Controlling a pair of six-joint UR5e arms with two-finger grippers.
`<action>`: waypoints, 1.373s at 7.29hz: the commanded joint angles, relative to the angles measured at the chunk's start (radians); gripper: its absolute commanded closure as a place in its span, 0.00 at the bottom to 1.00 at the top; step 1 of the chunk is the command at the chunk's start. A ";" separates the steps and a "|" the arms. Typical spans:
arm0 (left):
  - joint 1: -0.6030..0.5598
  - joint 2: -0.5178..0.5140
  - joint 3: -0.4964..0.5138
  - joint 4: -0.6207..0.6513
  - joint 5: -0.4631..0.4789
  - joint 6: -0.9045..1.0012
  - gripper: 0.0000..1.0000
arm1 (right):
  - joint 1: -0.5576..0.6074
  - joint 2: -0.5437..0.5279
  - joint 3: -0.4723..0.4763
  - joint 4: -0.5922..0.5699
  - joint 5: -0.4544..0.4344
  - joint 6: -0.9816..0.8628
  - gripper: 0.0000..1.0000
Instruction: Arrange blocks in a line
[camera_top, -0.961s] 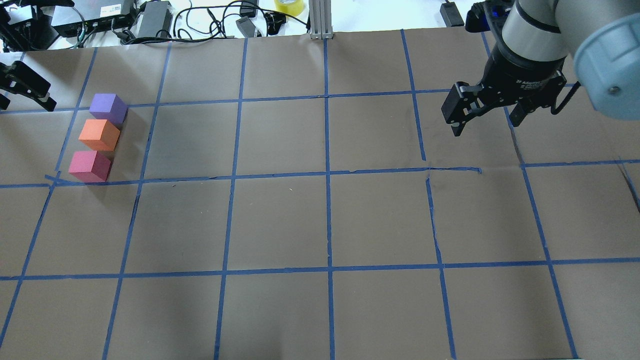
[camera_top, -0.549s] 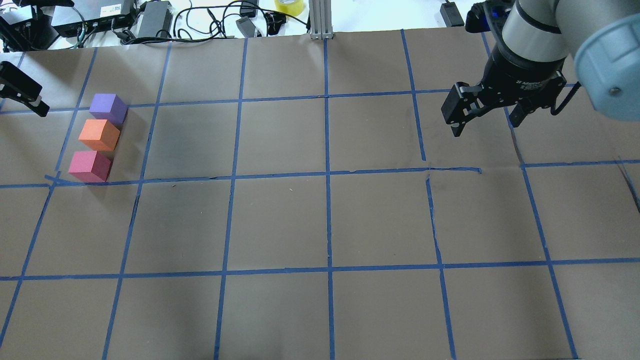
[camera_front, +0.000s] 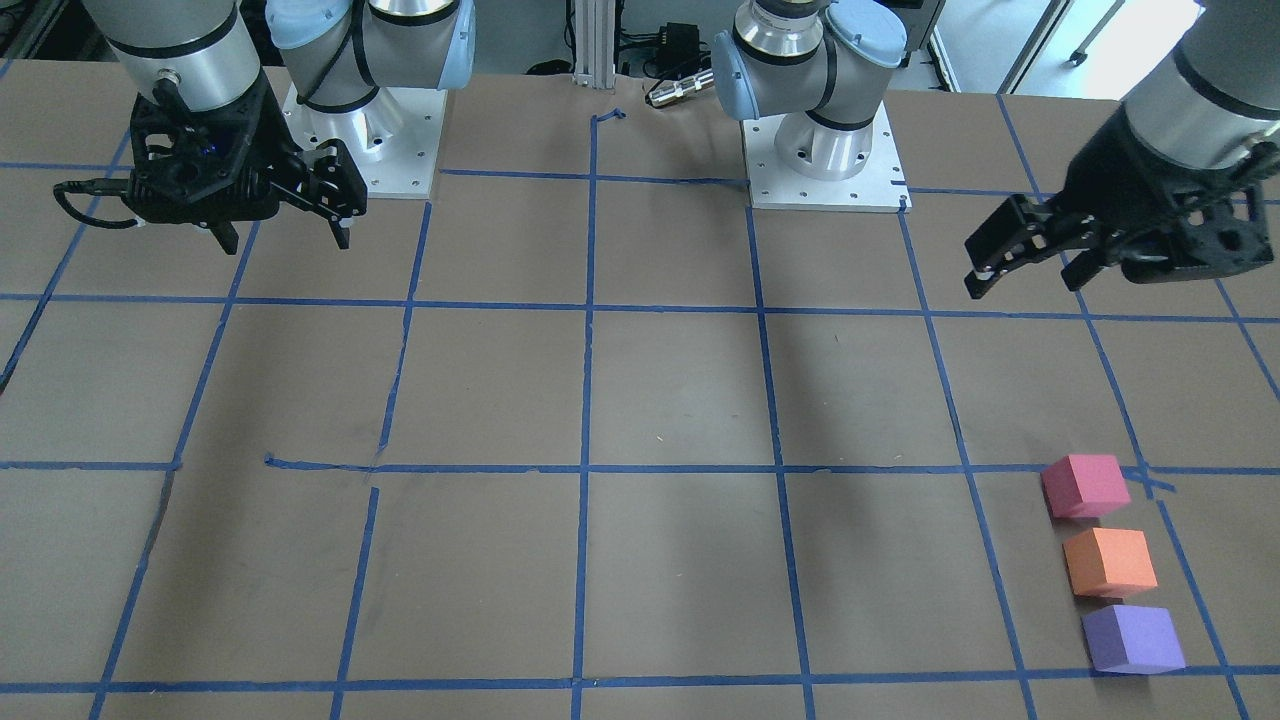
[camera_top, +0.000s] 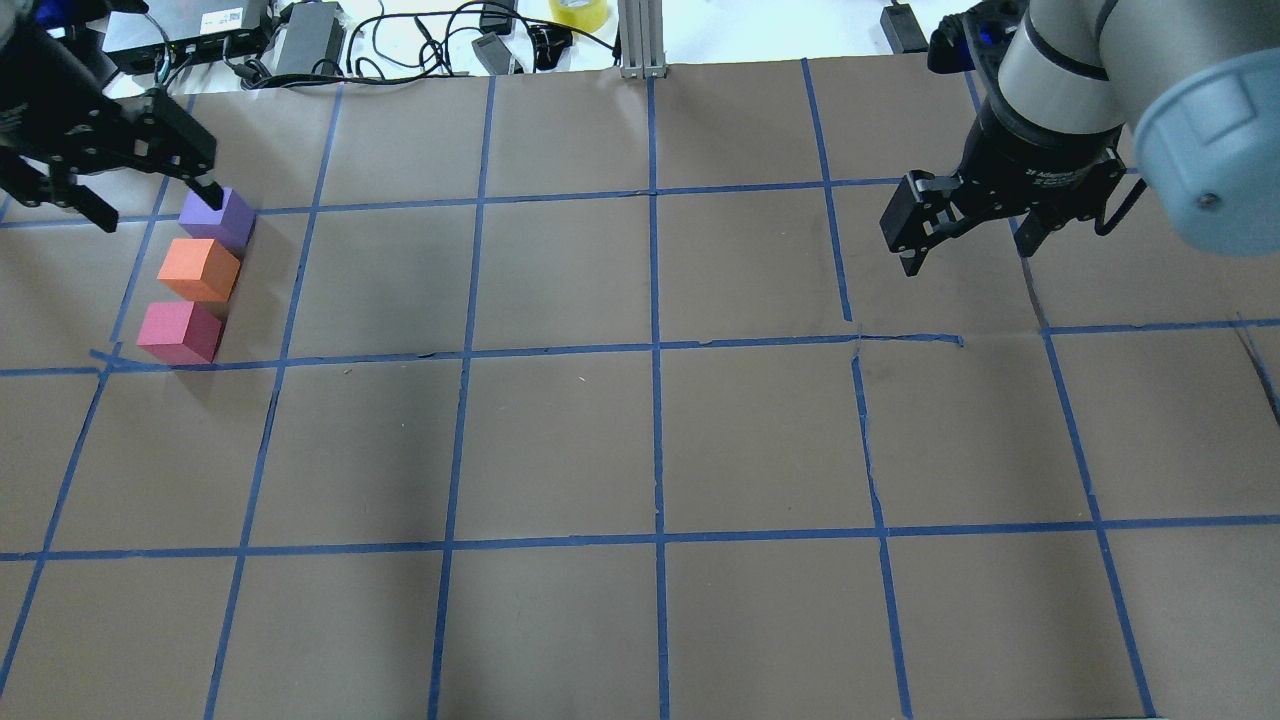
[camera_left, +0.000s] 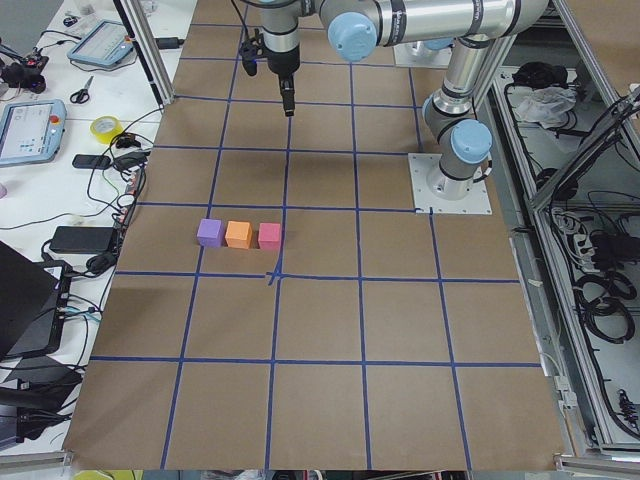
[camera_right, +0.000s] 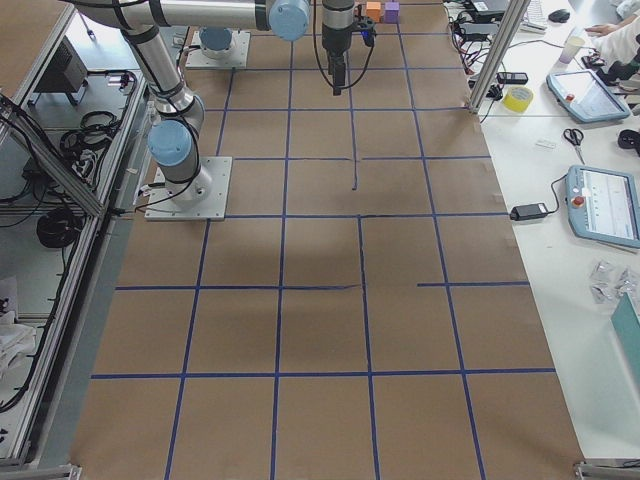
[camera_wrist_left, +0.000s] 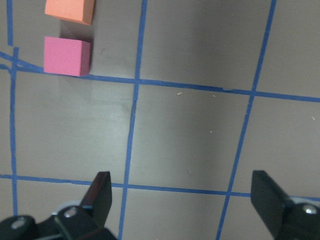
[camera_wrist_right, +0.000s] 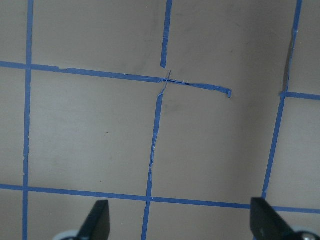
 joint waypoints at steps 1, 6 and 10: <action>-0.154 0.048 -0.023 -0.014 0.032 -0.080 0.00 | 0.000 -0.001 0.003 -0.004 -0.004 0.007 0.00; -0.197 0.080 -0.069 -0.003 0.025 -0.074 0.00 | -0.002 -0.001 0.003 -0.004 -0.004 0.013 0.00; -0.241 0.057 -0.072 0.017 0.026 -0.083 0.00 | 0.000 -0.027 -0.001 0.009 0.016 0.013 0.00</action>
